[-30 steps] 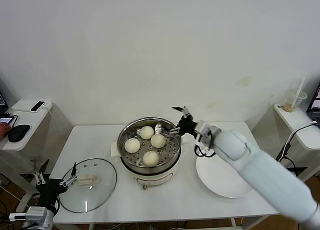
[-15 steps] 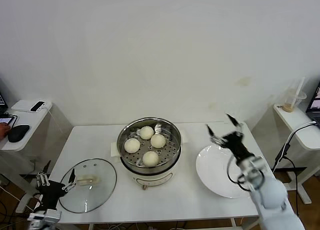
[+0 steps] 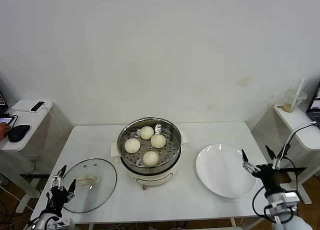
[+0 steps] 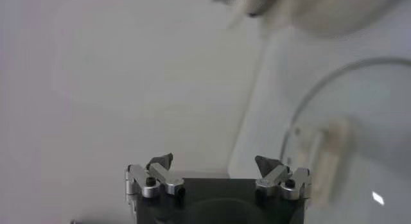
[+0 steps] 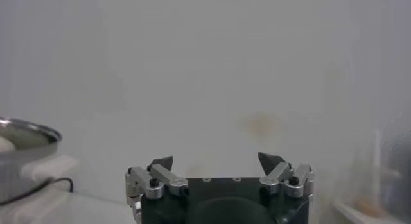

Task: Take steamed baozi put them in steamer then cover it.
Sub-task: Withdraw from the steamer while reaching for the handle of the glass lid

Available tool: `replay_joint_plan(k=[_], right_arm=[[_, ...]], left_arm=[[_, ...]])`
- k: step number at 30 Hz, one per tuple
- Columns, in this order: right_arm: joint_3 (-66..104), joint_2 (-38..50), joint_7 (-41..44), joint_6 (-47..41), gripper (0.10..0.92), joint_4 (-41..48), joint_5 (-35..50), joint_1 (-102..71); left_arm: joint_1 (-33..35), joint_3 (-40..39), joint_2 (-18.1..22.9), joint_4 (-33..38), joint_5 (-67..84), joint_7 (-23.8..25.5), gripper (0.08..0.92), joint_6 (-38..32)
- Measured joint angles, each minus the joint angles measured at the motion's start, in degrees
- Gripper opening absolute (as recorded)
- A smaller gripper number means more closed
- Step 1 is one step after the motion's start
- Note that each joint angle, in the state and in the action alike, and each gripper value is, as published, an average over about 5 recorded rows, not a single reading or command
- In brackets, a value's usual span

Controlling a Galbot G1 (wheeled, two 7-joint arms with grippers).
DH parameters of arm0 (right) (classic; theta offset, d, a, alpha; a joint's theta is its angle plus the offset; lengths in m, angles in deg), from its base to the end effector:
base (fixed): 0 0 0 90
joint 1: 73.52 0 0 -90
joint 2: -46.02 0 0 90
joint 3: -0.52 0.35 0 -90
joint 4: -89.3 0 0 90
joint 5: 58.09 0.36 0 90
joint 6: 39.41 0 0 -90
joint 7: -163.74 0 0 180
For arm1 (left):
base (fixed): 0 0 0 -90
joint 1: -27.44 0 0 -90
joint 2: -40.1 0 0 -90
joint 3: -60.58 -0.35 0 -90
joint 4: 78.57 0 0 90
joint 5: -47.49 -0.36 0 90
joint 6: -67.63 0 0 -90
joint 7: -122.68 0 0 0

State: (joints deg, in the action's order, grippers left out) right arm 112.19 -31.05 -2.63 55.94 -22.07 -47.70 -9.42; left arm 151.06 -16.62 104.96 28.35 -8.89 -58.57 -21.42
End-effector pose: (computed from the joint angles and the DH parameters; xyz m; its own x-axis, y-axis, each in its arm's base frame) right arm 0.1992 -0.1696 -0.3030 -0.9983 0.0056 -0.0586 0.0168 0.9811 -0.1929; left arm 0.1747 0.1733 -0.3438 -0.9755 -0.0869 0.2023 0.1935 0.0998 0.9760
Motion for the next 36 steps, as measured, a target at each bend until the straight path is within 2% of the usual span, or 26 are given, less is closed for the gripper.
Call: replay_joint_plan(k=[15, 36], right_arm=[[4.05, -3.57, 0.08, 1.69, 0.823, -0.99, 0.03, -5.71], [5.25, -5.92, 0.53, 2.55, 0.823, -0.07, -1.75, -8.06]], left_arm=[[-2.89, -2.67, -0.47, -5.29, -8.75, 0.72, 0.823, -0.71], [-9.84, -7.15, -0.41, -11.06, -10.69, 0.56, 0.823, -0.69]])
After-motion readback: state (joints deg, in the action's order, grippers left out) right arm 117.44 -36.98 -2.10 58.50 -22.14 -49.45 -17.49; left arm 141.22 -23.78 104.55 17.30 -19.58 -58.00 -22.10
